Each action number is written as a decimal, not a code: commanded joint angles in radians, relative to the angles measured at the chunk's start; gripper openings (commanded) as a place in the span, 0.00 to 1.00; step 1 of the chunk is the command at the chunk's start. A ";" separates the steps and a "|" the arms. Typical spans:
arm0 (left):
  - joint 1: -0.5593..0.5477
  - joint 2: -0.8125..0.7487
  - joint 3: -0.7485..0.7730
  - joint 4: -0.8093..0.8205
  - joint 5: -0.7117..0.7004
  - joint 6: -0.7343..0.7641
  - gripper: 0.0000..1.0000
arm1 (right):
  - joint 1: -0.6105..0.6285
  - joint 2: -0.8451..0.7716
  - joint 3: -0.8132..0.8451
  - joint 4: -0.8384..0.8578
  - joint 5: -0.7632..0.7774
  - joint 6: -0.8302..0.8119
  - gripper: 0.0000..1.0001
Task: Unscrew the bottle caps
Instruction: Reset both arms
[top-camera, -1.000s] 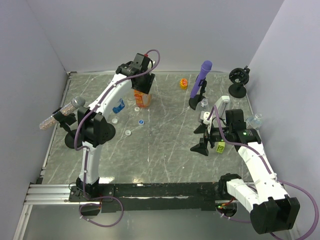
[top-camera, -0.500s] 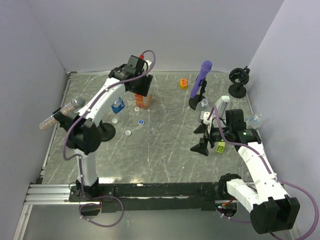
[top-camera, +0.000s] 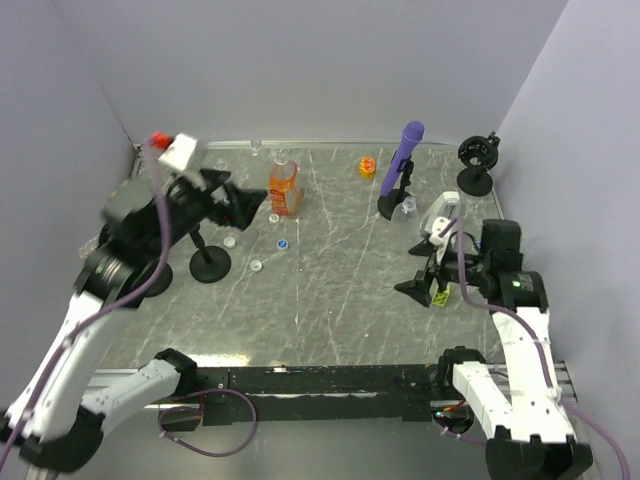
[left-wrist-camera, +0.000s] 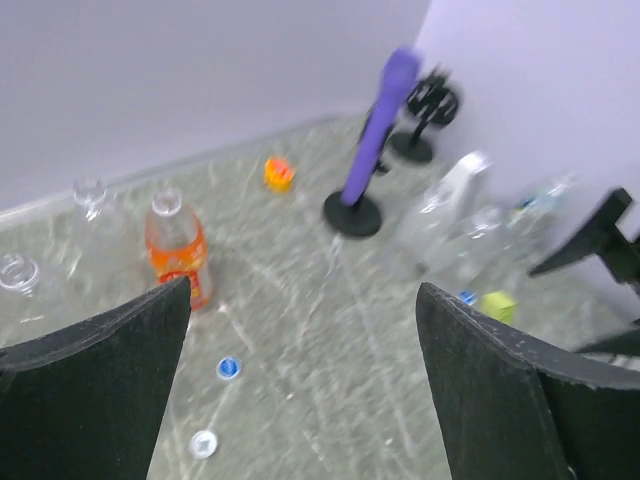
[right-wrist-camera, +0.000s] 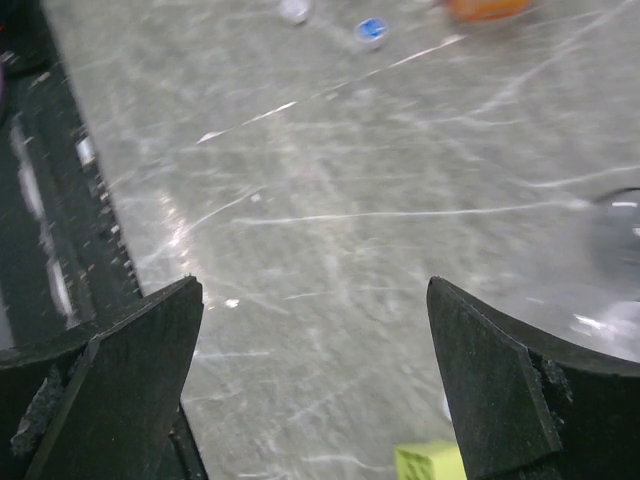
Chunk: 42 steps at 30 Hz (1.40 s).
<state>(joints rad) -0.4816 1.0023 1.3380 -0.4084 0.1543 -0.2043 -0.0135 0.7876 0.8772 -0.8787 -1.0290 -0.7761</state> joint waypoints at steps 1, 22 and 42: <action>0.011 -0.138 -0.126 0.088 0.059 -0.092 0.97 | -0.051 -0.086 0.170 -0.085 0.082 0.096 0.99; 0.011 -0.519 -0.206 -0.176 -0.088 -0.247 0.97 | -0.065 -0.264 0.419 -0.011 0.530 0.715 0.99; 0.011 -0.536 -0.211 -0.228 -0.085 -0.253 0.97 | -0.065 -0.349 0.301 0.026 0.675 0.716 0.99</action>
<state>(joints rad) -0.4747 0.4709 1.1130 -0.6422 0.0723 -0.4427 -0.0727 0.4595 1.1988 -0.8982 -0.3981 -0.0895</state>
